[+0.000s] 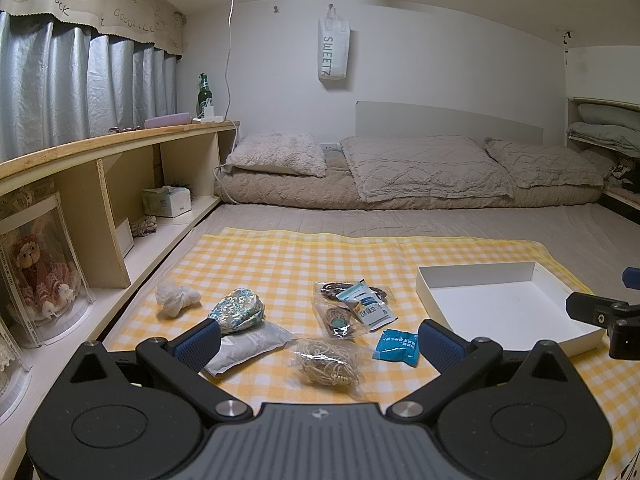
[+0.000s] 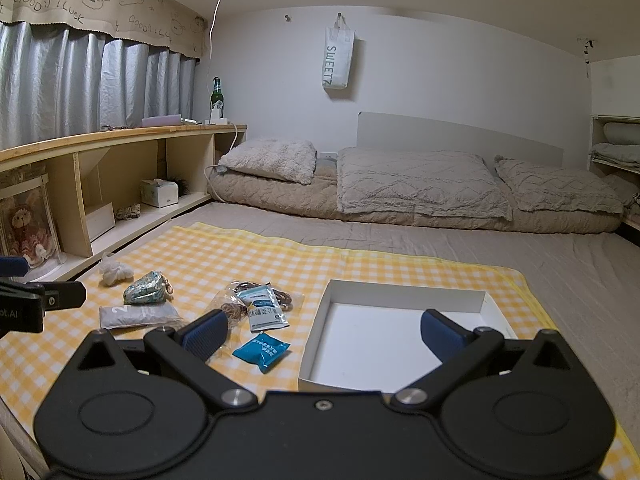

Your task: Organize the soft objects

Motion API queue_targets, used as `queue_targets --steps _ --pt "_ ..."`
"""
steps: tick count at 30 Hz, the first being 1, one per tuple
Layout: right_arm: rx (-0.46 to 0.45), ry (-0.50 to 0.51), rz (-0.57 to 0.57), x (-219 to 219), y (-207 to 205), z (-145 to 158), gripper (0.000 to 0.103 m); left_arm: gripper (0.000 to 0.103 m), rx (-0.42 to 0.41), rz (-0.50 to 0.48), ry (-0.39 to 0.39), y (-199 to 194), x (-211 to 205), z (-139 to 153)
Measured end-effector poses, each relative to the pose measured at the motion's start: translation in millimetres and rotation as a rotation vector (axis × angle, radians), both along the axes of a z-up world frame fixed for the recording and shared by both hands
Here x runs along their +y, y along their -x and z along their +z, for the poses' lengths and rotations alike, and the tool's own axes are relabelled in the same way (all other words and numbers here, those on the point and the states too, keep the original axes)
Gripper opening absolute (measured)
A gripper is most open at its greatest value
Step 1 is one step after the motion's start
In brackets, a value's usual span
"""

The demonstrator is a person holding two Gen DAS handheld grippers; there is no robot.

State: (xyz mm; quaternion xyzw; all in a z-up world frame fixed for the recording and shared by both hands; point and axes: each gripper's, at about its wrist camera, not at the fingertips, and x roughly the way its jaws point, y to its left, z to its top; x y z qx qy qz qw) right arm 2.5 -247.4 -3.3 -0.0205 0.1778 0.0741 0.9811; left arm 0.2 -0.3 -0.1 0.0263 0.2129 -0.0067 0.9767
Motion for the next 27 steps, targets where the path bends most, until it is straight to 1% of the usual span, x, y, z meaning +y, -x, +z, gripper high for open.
queue_targets --steps 22,27 --pt "0.002 0.0 0.001 -0.7 -0.4 -1.3 0.103 0.103 -0.001 0.002 0.004 -0.8 3.4 0.2" --pt "0.011 -0.013 -0.001 -0.4 -3.7 -5.9 0.103 0.103 -0.008 0.011 0.006 -3.4 1.7 7.2"
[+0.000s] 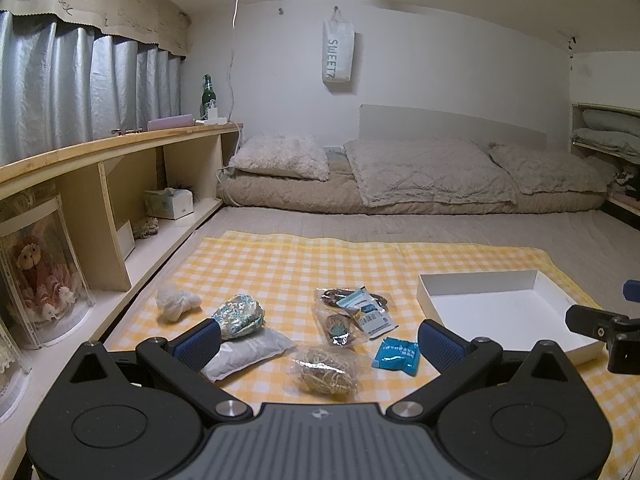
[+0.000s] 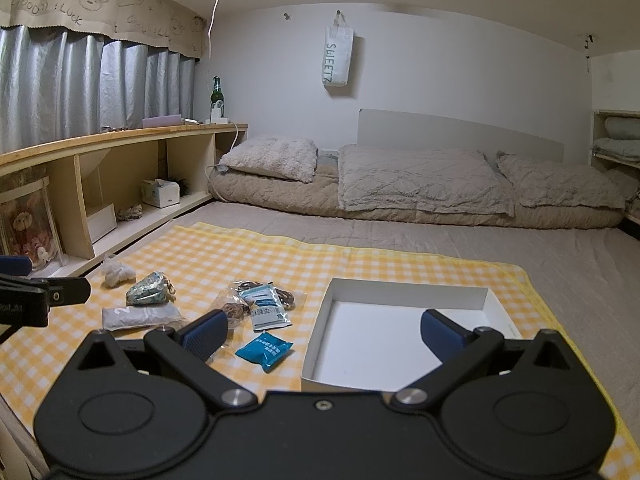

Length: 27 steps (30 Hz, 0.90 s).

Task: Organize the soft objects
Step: 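Move the right tool down over the blue packet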

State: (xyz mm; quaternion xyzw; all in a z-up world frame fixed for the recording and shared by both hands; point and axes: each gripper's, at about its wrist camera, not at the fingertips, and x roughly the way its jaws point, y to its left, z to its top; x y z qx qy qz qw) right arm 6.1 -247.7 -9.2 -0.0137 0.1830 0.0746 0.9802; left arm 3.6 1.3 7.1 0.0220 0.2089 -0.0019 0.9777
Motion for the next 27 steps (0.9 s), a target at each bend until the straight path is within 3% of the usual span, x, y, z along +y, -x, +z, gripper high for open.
queue_targets --steps 14,27 --pt "-0.045 0.03 0.044 4.6 -19.5 35.2 0.103 0.103 -0.018 0.024 -0.021 -31.6 -5.7 32.1" --pt "-0.029 0.034 0.088 7.6 -80.6 76.4 0.103 0.103 0.001 0.026 -0.076 -83.2 -11.8 52.4"
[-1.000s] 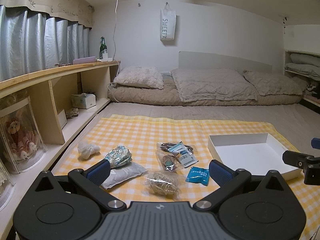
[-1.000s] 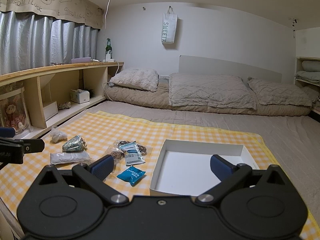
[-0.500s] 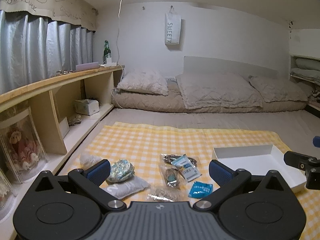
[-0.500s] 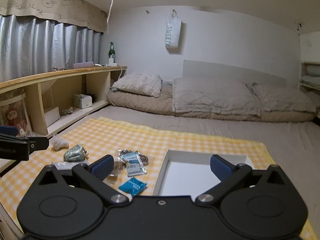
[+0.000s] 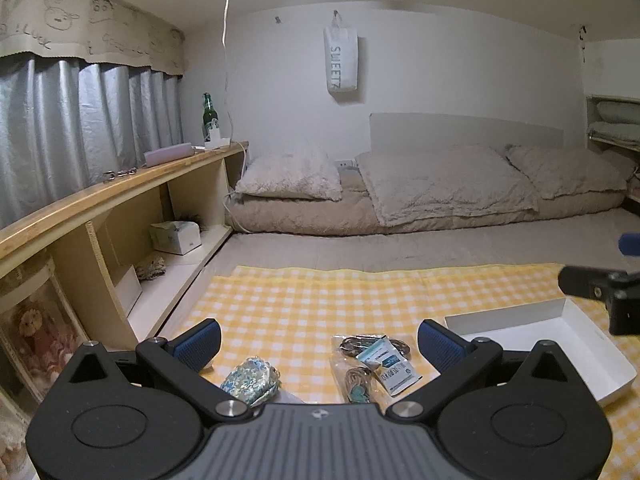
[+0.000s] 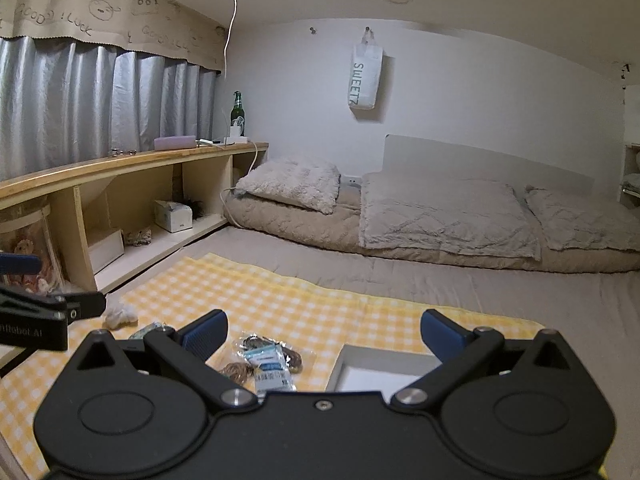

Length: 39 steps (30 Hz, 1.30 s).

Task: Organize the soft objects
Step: 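Move the right tool down over the blue packet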

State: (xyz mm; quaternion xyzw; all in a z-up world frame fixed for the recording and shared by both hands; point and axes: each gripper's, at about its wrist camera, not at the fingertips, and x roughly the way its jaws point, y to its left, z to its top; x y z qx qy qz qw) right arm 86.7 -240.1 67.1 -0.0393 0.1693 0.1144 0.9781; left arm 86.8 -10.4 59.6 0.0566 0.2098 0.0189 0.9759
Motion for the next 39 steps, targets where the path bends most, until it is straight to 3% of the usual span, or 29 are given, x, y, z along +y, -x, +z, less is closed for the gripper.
queue_targets --steps 6,11,16,22,30,36,39 --pt "0.029 -0.004 0.012 8.8 -37.3 7.5 0.103 0.103 0.037 0.036 0.019 -32.8 8.1 -2.9" --pt "0.035 -0.009 0.011 9.7 -68.2 -0.5 0.103 0.103 0.007 0.081 0.06 -57.2 22.5 -17.7" --pt "0.112 -0.032 0.016 6.2 -100.4 -20.0 0.103 0.103 0.118 0.094 0.05 -80.7 32.4 -42.0" --pt "0.206 -0.014 0.095 10.8 -136.3 -50.7 0.102 0.103 0.23 0.06 0.052 -98.1 42.5 -69.3" --pt "0.311 0.043 0.193 23.8 -184.6 -89.4 0.087 0.103 0.359 -0.095 0.045 -112.2 39.7 -103.4" --pt "0.413 0.168 0.382 43.9 -201.2 -124.7 0.083 0.103 0.416 -0.186 -0.02 -122.7 28.8 -125.5" --pt "0.467 0.248 0.492 59.7 -200.8 -141.7 0.083 0.103 0.449 -0.211 -0.015 -129.0 27.4 -133.1"
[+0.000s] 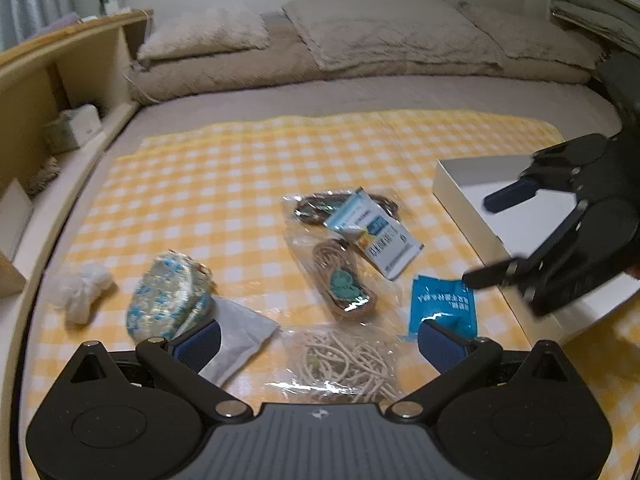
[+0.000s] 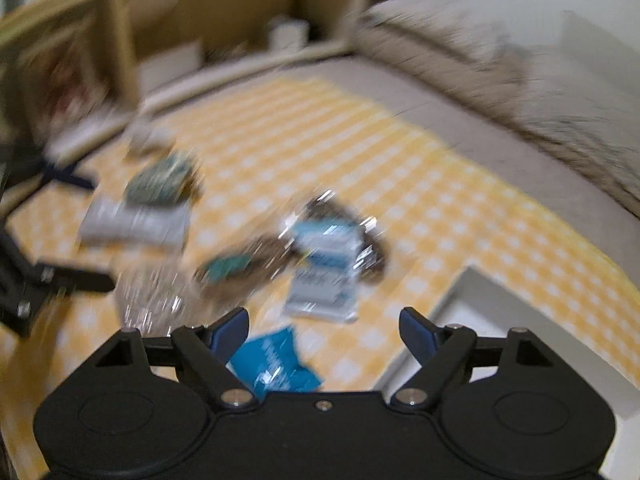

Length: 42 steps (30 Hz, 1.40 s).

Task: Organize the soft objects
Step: 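Move the right tool down over the blue packet, then close the right gripper on the blue packet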

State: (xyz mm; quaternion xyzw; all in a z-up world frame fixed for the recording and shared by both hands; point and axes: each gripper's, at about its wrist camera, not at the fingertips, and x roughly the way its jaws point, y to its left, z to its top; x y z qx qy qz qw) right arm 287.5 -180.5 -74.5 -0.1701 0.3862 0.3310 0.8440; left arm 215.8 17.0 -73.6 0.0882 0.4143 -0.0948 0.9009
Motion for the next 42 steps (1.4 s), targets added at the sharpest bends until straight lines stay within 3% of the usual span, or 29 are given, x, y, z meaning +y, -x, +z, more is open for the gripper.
queue_targets --steps 3,6,15,25,29,37,39,42 --pt "0.041 0.055 0.085 13.7 -0.1 -15.7 0.083 0.103 0.047 -0.03 0.022 -7.0 -0.8 -7.7" --pt "0.063 0.098 0.134 24.8 0.2 -28.2 0.083 0.103 0.079 -0.068 -0.004 -11.2 -5.9 -17.3" --pt "0.139 0.204 0.172 35.0 -11.2 -57.8 0.076 0.103 0.152 -0.193 -0.093 -16.3 -21.5 -42.5" --pt "0.169 0.19 0.228 38.7 -8.7 -60.2 0.072 0.103 0.204 -0.189 -0.09 -28.3 -21.6 -54.0" --pt "0.164 0.211 0.24 43.8 -5.9 -61.4 0.063 0.103 0.228 -0.155 -0.046 -34.8 -15.7 -56.4" --pt "0.155 0.227 0.224 45.6 -5.0 -61.8 0.055 0.085 0.24 -0.111 -0.004 -34.7 -9.1 -53.8" --pt "0.144 0.228 0.22 46.0 -3.8 -59.8 0.04 0.081 0.234 -0.113 -0.007 -29.2 -9.7 -50.9" --pt "0.127 0.224 0.197 44.6 -2.9 -54.4 0.038 0.077 0.233 -0.13 -0.019 -21.5 -14.4 -48.1"
